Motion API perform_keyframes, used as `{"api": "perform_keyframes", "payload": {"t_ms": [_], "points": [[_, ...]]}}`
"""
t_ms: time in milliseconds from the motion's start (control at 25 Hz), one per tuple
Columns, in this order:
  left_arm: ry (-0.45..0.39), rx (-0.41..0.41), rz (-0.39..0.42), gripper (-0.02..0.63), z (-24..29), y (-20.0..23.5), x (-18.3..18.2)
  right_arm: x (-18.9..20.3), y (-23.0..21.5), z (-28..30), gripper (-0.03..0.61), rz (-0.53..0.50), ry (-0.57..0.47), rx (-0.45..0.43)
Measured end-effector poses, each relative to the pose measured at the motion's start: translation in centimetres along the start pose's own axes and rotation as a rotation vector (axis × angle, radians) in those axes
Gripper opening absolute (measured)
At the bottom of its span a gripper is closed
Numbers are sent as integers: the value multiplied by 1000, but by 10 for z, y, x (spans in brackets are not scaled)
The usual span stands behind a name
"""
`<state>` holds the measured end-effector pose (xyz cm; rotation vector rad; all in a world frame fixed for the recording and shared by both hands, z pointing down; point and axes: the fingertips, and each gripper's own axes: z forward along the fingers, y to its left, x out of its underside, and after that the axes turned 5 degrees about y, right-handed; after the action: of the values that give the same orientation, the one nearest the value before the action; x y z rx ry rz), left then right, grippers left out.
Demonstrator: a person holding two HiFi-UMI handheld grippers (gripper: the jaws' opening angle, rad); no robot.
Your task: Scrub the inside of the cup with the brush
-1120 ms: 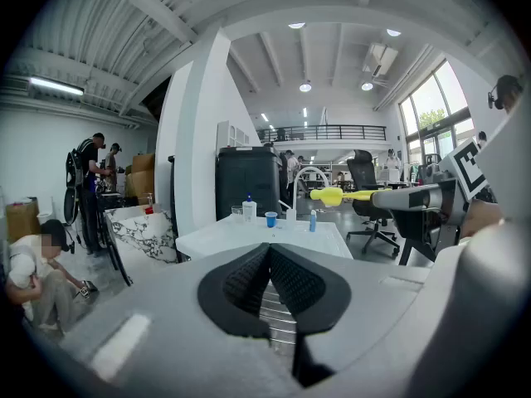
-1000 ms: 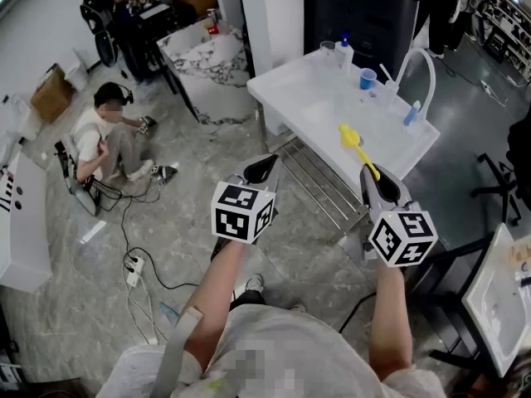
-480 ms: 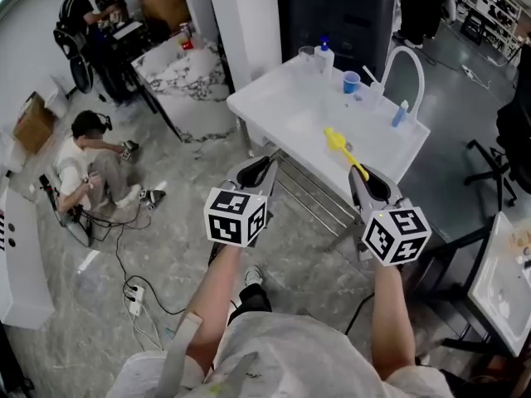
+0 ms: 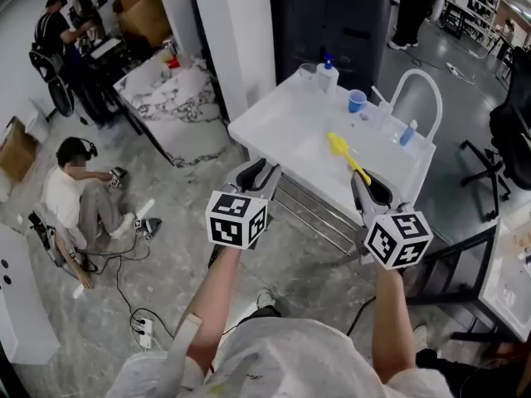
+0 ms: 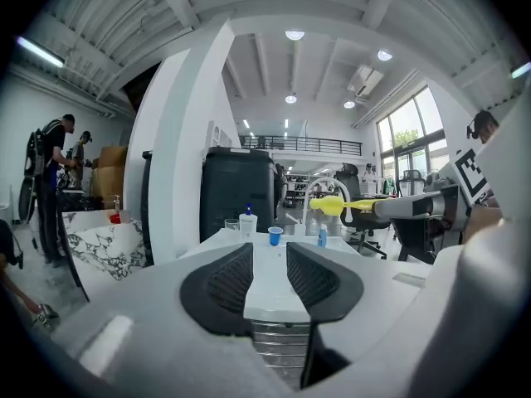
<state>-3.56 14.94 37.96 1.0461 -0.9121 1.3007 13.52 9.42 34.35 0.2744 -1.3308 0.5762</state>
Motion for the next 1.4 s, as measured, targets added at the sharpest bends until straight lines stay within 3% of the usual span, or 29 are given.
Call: {"api": "perform_keyframes", "payload": {"t_ms": [320, 640, 1080, 1400], "points": [[-15, 33, 4, 192, 9, 81, -12, -12, 29, 67, 35, 11, 6, 41], [-27, 75, -1, 233, 31, 119, -17, -24, 33, 105, 35, 9, -2, 82], [-25, 120, 32, 259, 87, 124, -28, -30, -11, 131, 35, 29, -38, 134], [-22, 149, 65, 259, 164, 116, -51, -48, -79, 161, 35, 39, -57, 171]]}}
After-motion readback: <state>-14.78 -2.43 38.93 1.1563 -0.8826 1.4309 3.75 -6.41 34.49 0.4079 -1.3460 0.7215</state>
